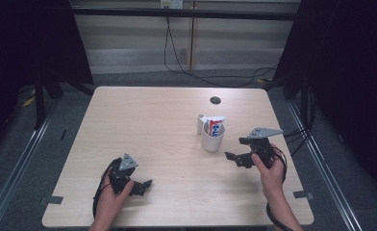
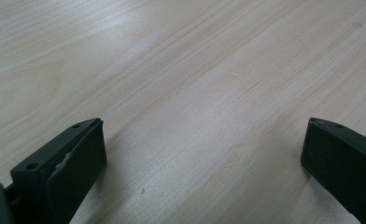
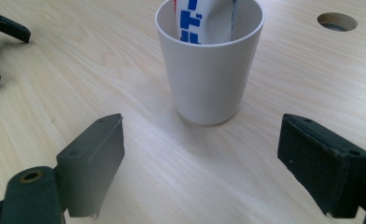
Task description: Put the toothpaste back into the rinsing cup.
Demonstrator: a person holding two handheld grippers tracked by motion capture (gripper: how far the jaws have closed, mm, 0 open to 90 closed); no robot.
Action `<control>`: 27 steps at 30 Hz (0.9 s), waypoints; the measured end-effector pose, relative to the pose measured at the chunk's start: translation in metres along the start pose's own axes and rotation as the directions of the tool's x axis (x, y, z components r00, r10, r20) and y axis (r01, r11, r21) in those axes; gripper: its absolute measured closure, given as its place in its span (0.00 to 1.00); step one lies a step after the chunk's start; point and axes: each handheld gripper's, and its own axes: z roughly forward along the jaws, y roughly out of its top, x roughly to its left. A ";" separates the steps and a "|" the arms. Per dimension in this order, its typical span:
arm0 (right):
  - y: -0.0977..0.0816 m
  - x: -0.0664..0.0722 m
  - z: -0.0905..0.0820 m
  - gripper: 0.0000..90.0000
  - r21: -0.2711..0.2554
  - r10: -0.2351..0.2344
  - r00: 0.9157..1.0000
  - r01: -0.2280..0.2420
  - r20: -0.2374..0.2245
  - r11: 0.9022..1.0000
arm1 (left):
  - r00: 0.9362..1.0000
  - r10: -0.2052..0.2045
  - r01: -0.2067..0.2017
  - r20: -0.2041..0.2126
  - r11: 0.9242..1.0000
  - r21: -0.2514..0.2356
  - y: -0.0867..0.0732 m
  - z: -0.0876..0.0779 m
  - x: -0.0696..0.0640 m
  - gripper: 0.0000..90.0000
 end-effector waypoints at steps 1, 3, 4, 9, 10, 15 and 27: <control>-0.001 0.000 0.000 0.16 -0.003 0.000 1.000 0.000 -0.001 1.000 | 1.000 -0.001 0.001 0.001 1.000 -0.001 0.000 0.000 0.000 0.00; -0.004 0.002 -0.001 0.16 0.006 -0.007 1.000 0.007 -0.001 1.000 | 1.000 -0.001 0.001 0.000 1.000 -0.001 0.000 0.000 0.000 0.00; -0.005 0.003 -0.001 0.16 0.012 -0.010 1.000 0.010 0.003 1.000 | 1.000 0.000 0.000 0.000 1.000 0.001 0.000 0.000 0.000 0.00; -0.011 0.006 -0.001 0.16 0.039 -0.033 0.999 0.033 0.008 0.999 | 1.000 -0.001 0.001 0.000 1.000 -0.001 0.000 0.000 0.000 0.00; -0.012 0.007 -0.001 0.16 0.048 -0.041 0.999 0.040 0.009 0.998 | 1.000 -0.001 0.001 0.001 1.000 -0.001 0.000 0.000 0.000 0.00; -0.020 0.009 0.001 0.16 0.074 -0.053 0.999 0.052 0.003 0.996 | 1.000 -0.001 0.001 0.000 1.000 -0.001 0.000 0.000 0.000 0.00; -0.041 0.008 -0.002 0.16 0.106 -0.038 0.999 0.038 -0.005 0.994 | 1.000 -0.002 0.002 0.001 1.000 -0.001 0.000 0.000 0.000 0.00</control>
